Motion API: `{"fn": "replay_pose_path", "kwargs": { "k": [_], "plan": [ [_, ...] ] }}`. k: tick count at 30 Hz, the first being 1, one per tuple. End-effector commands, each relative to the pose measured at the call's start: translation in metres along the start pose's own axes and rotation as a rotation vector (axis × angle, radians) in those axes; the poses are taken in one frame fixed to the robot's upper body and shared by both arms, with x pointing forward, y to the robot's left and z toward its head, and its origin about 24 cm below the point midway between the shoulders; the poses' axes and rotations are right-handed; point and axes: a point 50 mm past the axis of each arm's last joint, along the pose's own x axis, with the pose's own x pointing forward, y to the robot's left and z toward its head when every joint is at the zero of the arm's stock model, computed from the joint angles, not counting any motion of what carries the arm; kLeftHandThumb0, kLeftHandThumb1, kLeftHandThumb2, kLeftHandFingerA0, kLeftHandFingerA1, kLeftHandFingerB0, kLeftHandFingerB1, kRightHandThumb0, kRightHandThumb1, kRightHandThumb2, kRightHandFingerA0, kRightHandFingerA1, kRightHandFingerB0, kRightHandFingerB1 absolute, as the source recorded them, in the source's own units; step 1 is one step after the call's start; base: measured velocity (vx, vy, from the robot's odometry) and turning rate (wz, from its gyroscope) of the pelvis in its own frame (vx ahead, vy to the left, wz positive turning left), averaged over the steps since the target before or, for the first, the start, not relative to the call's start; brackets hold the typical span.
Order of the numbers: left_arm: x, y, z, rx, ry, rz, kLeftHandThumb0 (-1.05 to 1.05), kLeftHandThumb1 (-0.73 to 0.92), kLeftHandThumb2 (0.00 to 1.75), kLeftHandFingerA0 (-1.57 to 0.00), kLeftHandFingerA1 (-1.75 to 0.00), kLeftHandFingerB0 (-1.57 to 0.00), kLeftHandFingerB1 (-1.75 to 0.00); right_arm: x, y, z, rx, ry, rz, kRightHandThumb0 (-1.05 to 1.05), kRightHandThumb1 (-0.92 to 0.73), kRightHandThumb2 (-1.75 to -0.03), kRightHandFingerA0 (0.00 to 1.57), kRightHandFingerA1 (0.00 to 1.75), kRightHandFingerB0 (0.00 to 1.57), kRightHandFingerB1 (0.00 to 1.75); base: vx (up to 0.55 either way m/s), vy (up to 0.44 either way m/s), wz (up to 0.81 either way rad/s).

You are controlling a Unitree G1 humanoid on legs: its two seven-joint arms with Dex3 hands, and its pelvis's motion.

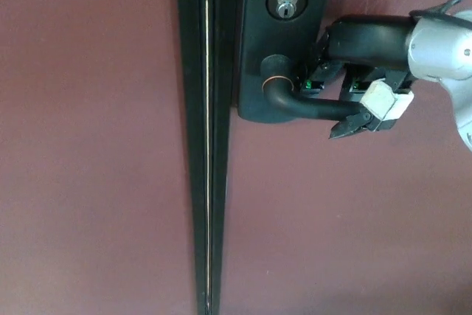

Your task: The robot walks towards the door handle and put its right hand on it and twist the handle

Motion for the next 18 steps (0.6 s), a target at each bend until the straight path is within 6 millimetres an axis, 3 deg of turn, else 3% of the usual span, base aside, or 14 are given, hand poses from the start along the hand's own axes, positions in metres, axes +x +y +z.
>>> {"fn": "replay_pose_path", "kwargs": {
  "k": [1,18],
  "plan": [
    [-0.0021,-0.0019,-0.0068,0.017,0.015,-0.018,-0.32,0.57,0.57,-0.73,-0.54,-0.68,-0.67,0.0092,0.0224,-0.0145,0.037,0.026,0.038,-0.16,-0.53,-0.55,0.89,0.55,0.79,0.53,0.00,0.000,0.00],
    [-0.0029,-0.0044,-0.0112,0.039,0.033,-0.021,-0.31,0.57,0.57,-0.74,-0.56,-0.70,-0.68,0.0063,0.0201,-0.0178,0.058,0.026,0.027,-0.14,-0.53,-0.56,0.92,0.58,0.76,0.52,0.00,0.000,0.00]
  ]
}}
